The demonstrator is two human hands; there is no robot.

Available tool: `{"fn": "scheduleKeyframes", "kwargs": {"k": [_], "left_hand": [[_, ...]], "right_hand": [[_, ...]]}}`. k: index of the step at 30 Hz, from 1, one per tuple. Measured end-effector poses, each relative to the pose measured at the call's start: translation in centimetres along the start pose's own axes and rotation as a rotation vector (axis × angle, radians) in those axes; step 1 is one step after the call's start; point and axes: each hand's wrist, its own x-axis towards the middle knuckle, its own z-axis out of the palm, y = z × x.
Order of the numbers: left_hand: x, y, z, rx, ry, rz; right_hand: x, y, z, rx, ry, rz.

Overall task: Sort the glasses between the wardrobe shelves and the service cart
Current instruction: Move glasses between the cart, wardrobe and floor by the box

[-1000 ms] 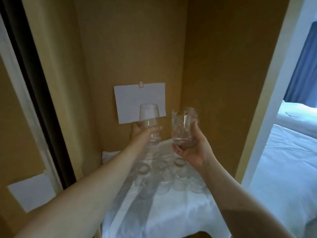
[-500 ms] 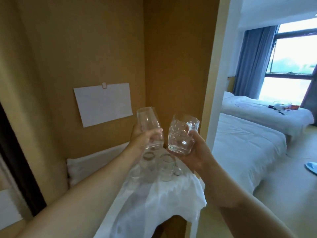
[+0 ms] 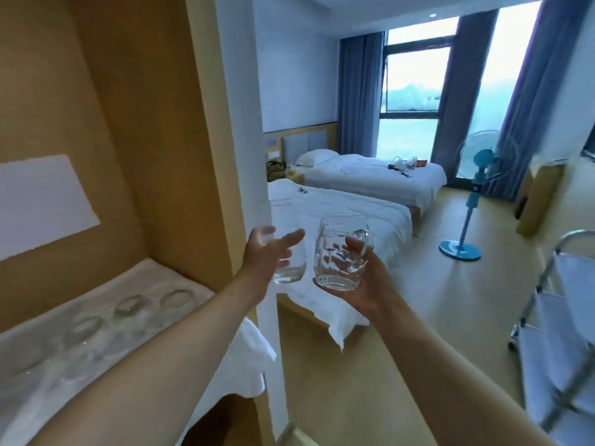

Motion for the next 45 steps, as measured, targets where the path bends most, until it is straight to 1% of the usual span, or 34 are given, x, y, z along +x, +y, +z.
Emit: {"fn": "scheduleKeyframes", "kwargs": {"k": [1, 3, 6, 10, 18, 22, 26, 31, 36, 39, 42, 45], "left_hand": [[0.3, -0.2, 2.2, -0.001, -0.025, -0.001], [0.9, -0.5, 6.8, 0.007, -0.084, -0.006], [1.7, -1.2, 13.2, 0.003, -0.163, -0.019], [2.4, -2.4, 21.5, 0.001, -0.236, -0.046], [4.2, -5.1, 35.1, 0.002, -0.404, -0.155], [6.9, -6.9, 41.3, -0.011, -0.537, -0.185], [10.9, -8.5, 47.4, -0.016, -0.672, -0.218], [17.5, -10.6, 54.7, -0.016, -0.792, -0.194], [24.3, -11.8, 61.4, -0.016, -0.911, -0.209], [27.9, -12.6, 64.8, -0.004, -0.943, -0.207], [30.7, -13.4, 68.0, 0.006, -0.952, -0.231], [32.6, -14.5, 71.0, 0.012, -0.968, -0.272]], "right_hand": [[-1.0, -1.2, -1.4, 0.008, 0.035, -0.028], [-3.2, -4.1, -4.7, 0.037, 0.163, -0.104], [-6.8, -8.0, -8.5, 0.001, 0.206, -0.188], [-11.2, -12.3, -13.0, -0.084, 0.311, -0.283], [-17.2, -17.5, -22.4, -0.078, 0.559, -0.373], [-18.9, -20.4, -26.2, -0.113, 0.663, -0.434], [-19.0, -23.9, -30.3, -0.086, 0.801, -0.493], [-16.8, -28.9, -34.7, -0.139, 0.760, -0.557], [-13.6, -33.6, -39.9, -0.170, 0.898, -0.586], [-11.7, -35.9, -43.0, -0.215, 0.950, -0.576], [-10.7, -37.7, -45.7, -0.191, 1.022, -0.601], [-10.6, -39.0, -48.6, -0.149, 1.037, -0.638]]}}
